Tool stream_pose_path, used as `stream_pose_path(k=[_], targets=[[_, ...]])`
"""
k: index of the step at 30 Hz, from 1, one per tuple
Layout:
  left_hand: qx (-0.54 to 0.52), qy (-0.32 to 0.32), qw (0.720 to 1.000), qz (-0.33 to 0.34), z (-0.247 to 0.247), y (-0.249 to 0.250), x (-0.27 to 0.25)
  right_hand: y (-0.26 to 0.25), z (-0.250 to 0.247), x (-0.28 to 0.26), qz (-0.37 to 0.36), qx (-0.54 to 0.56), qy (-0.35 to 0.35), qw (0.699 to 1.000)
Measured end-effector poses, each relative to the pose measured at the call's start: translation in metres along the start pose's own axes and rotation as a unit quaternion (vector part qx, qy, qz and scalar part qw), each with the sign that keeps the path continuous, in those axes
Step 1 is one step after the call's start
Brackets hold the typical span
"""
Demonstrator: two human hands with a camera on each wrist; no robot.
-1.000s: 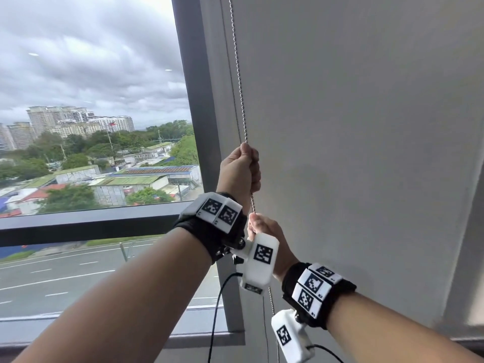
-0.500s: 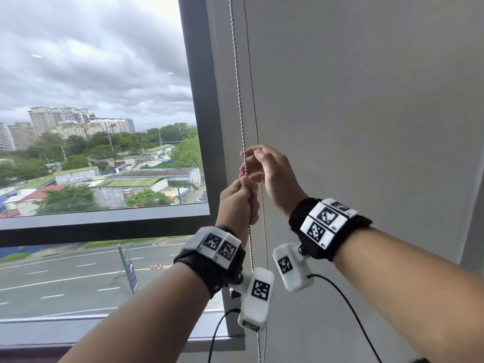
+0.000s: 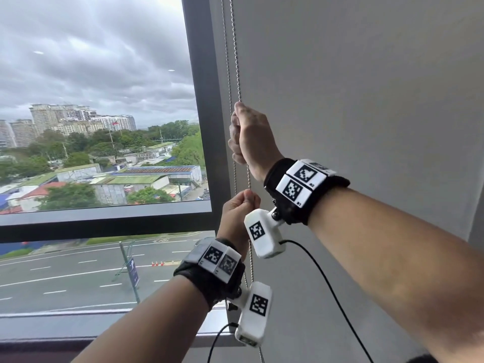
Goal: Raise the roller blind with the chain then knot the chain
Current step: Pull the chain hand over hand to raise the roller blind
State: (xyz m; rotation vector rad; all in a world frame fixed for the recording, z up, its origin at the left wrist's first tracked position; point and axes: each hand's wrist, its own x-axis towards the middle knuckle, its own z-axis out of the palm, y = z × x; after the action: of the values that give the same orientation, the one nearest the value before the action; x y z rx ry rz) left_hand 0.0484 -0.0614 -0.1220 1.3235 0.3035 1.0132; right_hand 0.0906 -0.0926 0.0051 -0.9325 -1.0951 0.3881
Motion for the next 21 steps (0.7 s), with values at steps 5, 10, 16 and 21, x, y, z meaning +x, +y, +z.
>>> stream_pose_path(k=[5,10,16,21], targets=[[0.012,-0.038,0.999,-0.012,-0.006,0.0,-0.004,-0.002,-0.001,-0.003,-0.003,0.002,-0.003,1.0],[0.005,-0.056,0.998,-0.033,-0.017,-0.008,-0.005,-0.002,-0.003,-0.007,-0.01,0.004,-0.002,1.0],[0.013,-0.05,0.999,-0.002,-0.022,0.007,0.003,-0.003,-0.008,-0.007,-0.018,0.009,-0.004,1.0],[0.039,-0.046,0.998,0.009,-0.026,0.009,0.009,-0.003,-0.011,-0.007,-0.034,0.013,-0.009,0.999]])
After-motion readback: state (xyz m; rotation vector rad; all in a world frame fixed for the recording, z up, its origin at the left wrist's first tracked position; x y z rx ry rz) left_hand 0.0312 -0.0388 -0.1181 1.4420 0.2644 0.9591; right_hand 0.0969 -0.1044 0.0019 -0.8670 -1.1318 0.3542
